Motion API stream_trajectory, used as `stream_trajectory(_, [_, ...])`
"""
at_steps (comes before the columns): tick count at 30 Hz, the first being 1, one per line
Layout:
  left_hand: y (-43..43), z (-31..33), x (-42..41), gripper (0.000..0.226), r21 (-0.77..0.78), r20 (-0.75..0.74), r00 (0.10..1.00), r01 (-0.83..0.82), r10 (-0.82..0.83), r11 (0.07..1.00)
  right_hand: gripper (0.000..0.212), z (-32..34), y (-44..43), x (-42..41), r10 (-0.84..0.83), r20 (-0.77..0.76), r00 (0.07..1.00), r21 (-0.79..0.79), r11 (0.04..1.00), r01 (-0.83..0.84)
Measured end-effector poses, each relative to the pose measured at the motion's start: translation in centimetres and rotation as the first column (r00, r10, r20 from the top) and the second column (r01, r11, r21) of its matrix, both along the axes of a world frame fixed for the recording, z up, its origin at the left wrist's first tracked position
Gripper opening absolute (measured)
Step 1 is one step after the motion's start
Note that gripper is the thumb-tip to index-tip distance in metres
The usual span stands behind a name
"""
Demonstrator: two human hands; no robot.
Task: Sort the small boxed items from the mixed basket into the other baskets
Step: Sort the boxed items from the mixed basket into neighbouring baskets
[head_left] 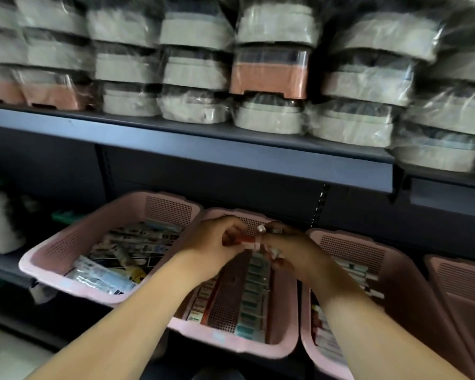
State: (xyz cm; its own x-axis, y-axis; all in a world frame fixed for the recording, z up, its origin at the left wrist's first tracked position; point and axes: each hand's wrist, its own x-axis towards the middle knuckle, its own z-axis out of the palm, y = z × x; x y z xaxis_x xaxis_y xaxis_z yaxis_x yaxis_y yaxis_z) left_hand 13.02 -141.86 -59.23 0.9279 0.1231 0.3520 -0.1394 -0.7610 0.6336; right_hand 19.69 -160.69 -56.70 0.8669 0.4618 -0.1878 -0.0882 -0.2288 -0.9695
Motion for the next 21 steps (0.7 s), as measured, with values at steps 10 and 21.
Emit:
stream_trajectory(10, [0.7, -0.1, -0.5, 0.025, 0.355, 0.076, 0.997, -0.044, 0.018, 0.934, 0.01, -0.4, 2.6, -0.1, 0.05, -0.095, 0.994, -0.026, 0.998, -0.053])
stream_trajectory(21, [1.0, -0.7, 1.7, 0.026, -0.533, -0.133, 0.982, -0.183, 0.132, 0.826, 0.012, -2.2, 3.1, -0.1, 0.046, 0.054, 0.998, 0.098, 0.994, -0.051])
